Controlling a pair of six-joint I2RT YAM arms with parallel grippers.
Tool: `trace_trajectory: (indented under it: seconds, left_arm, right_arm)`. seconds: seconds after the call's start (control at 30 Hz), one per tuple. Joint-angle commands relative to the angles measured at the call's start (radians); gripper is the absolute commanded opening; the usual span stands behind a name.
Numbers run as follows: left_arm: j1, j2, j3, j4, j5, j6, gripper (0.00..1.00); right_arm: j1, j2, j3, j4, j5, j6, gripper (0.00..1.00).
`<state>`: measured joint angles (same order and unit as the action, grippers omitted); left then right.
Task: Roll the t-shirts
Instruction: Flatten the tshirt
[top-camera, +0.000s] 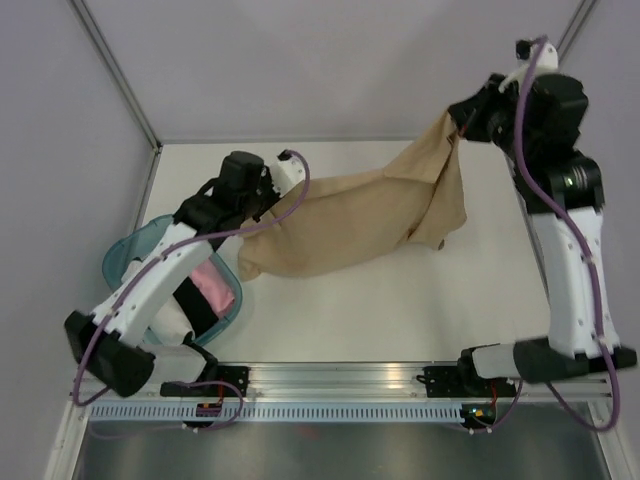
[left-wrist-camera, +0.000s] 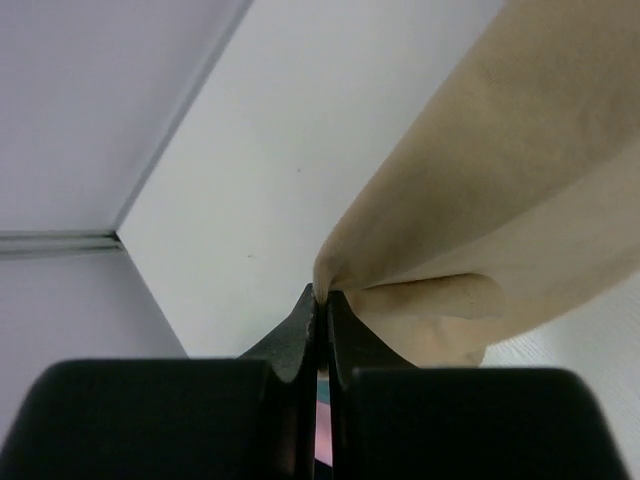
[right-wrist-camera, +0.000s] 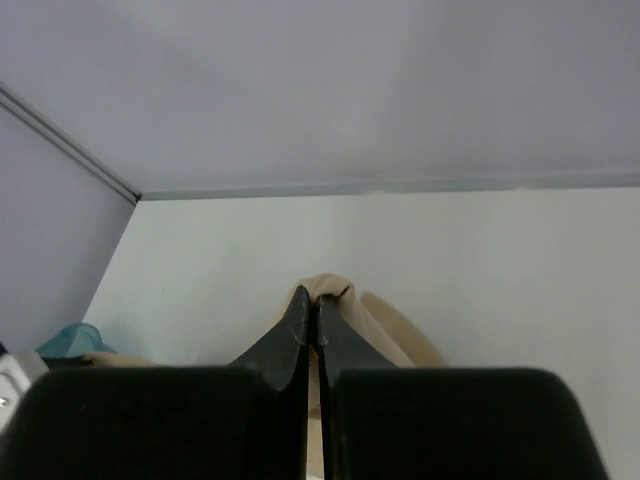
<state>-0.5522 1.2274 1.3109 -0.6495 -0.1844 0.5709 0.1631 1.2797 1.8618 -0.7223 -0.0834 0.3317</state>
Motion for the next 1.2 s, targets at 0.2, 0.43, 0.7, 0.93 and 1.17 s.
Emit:
trace_trajectory:
  seconds: [0.2,0.43,0.7,0.93,1.17]
  left_arm:
    - [0.101,0.32,0.469,0.117,-0.168,-0.161,0.02]
    - [0.123,0.297,0.63,0.195,-0.207,-0.048,0.02]
    - [0.121,0.231,0.3,0.192,-0.015,0.04,0.03]
    - [0.086,0.204,-0.108,0.159,0.208,0.194,0.07]
    - [0.032,0.346,-0.288,0.129,0.053,0.189,0.57]
  right_arm:
    - [-0.083,0.641,0.828,0.044,-0.217,0.179,0.0]
    - [-0.257,0.331,0.482,0.263,-0.181,0.113,0.0]
    - [-0.261,0.11,-0.128,0.329,-0.237,0.118,0.0]
    - [-0.258,-0.016,-0.766,0.419,-0.25,0.213,0.0]
    - [-0.258,-0.02,-1.01,0.426,-0.231,0.184,0.0]
